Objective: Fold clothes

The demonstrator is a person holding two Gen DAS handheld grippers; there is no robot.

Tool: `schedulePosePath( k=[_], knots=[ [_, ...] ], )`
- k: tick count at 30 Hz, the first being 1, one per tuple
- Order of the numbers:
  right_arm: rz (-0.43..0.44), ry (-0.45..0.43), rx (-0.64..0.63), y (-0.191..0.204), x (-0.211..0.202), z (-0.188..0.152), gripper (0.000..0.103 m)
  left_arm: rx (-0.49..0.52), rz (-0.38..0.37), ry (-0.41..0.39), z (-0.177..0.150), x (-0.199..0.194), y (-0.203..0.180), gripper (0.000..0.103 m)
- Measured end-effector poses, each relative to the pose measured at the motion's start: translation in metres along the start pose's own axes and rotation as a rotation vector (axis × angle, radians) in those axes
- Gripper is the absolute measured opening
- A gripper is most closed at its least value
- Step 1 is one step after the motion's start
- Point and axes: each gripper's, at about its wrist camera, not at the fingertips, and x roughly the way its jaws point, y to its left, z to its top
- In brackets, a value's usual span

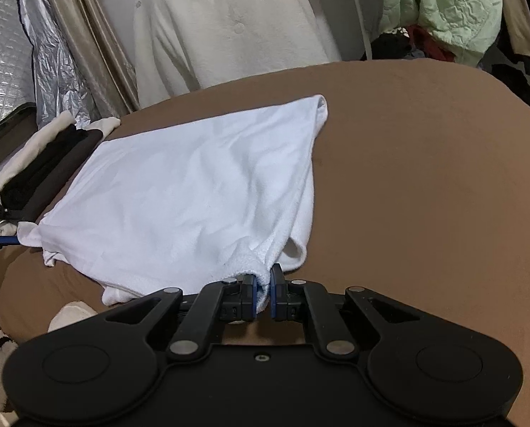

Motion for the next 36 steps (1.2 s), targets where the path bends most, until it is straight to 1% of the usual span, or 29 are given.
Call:
schedulePosePath(
  k=[3,4,5,6,7,8,10,11,12,13,14,15,16,17,18,19,20,21,22,23,24,25,26,27,29,31,34,35,36],
  knots=[
    [0.011,-0.009,-0.003,0.0,-0.001,0.004,0.01,0.012,-0.001,0.032,-0.001,0.006,-0.002,0.063],
    [0.015,-0.01,-0.002,0.0,-0.001,0.005,0.01,0.052,0.034,0.072,-0.004,0.012,-0.007,0.061],
    [0.016,-0.004,0.004,0.0,0.0,0.006,0.01,0.105,0.09,0.116,-0.01,0.02,-0.013,0.056],
    [0.018,0.0,0.011,0.0,0.002,0.007,0.01,0.155,0.135,0.135,-0.014,0.026,-0.019,0.02],
    [0.018,-0.005,0.01,0.001,0.002,0.007,0.01,0.209,0.148,0.142,-0.018,0.03,-0.026,0.004],
    [0.017,-0.01,0.009,0.002,0.002,0.007,0.009,0.246,0.13,0.114,-0.019,0.026,-0.032,0.004],
    [0.014,-0.074,-0.008,0.006,-0.009,0.008,0.009,0.304,0.091,0.035,-0.016,0.011,-0.042,0.004],
    [0.015,-0.09,0.011,0.004,-0.015,0.008,0.009,0.304,0.083,-0.023,-0.013,-0.002,-0.043,0.004],
    [0.015,-0.105,0.03,0.002,-0.021,0.008,0.009,0.288,0.074,-0.06,-0.01,-0.01,-0.041,0.004],
    [0.023,-0.089,0.061,-0.004,-0.023,0.006,0.009,0.255,0.057,-0.067,-0.009,-0.016,-0.036,0.004],
    [0.011,-0.065,0.064,-0.007,-0.019,0.002,0.009,0.234,0.076,-0.035,-0.01,-0.012,-0.03,0.004],
    [-0.002,-0.042,0.066,-0.01,-0.015,-0.002,0.009,0.213,0.097,0.0,-0.012,-0.008,-0.024,0.004],
    [-0.015,-0.018,0.069,-0.013,-0.012,-0.006,0.009,0.209,0.148,0.06,-0.014,0.002,-0.02,0.004],
    [-0.013,-0.008,0.068,-0.014,-0.011,-0.006,0.009,0.21,0.179,0.1,-0.015,0.012,-0.018,0.004],
    [-0.01,0.001,0.068,-0.014,-0.01,-0.005,0.01,0.199,0.2,0.121,-0.014,0.018,-0.017,0.005],
    [-0.008,0.011,0.068,-0.015,-0.01,-0.005,0.012,0.187,0.22,0.141,-0.012,0.023,-0.016,0.012],
    [-0.006,0.02,0.068,-0.016,-0.009,-0.005,0.014,0.17,0.243,0.143,-0.011,0.024,-0.014,0.014],
    [-0.004,0.03,0.067,-0.016,-0.008,-0.005,0.014,0.17,0.259,0.124,-0.01,0.021,-0.014,0.017],
    [-0.001,0.039,0.067,-0.017,-0.008,-0.004,0.016,0.17,0.276,0.104,-0.009,0.018,-0.014,0.025],
    [0.001,0.049,0.067,-0.018,-0.007,-0.004,0.025,0.18,0.293,0.08,-0.009,0.014,-0.015,0.029],
    [0.003,0.058,0.066,-0.018,-0.006,-0.004,0.03,0.175,0.282,0.06,-0.009,0.008,-0.014,0.036],
    [0.01,0.045,0.078,-0.022,-0.01,-0.001,0.036,0.168,0.27,0.039,-0.008,0.002,-0.013,0.037],
    [0.031,0.031,0.096,-0.026,-0.014,0.003,0.036,0.162,0.258,0.019,-0.007,-0.003,-0.013,0.037],
    [0.052,0.018,0.113,-0.029,-0.018,0.007,0.037,0.16,0.227,-0.006,-0.005,-0.01,-0.008,0.037],
    [0.086,0.025,0.106,-0.03,-0.013,0.033,0.038,0.202,0.184,-0.06,0.004,-0.018,-0.014,0.037],
    [0.12,0.033,0.099,-0.03,-0.008,0.058,0.04,0.304,0.205,-0.082,0.017,-0.014,-0.03,0.039],
    [0.175,0.044,0.091,-0.03,0.001,0.102,0.04,0.455,0.275,-0.092,0.038,-0.001,-0.055,0.041],
    [0.197,0.048,0.09,-0.028,0.005,0.12,0.04,0.491,0.273,-0.093,0.045,0.003,-0.061,0.042],
    [0.222,0.046,0.105,-0.026,0.008,0.135,0.04,0.502,0.252,-0.092,0.051,0.007,-0.065,0.042]
  ],
)
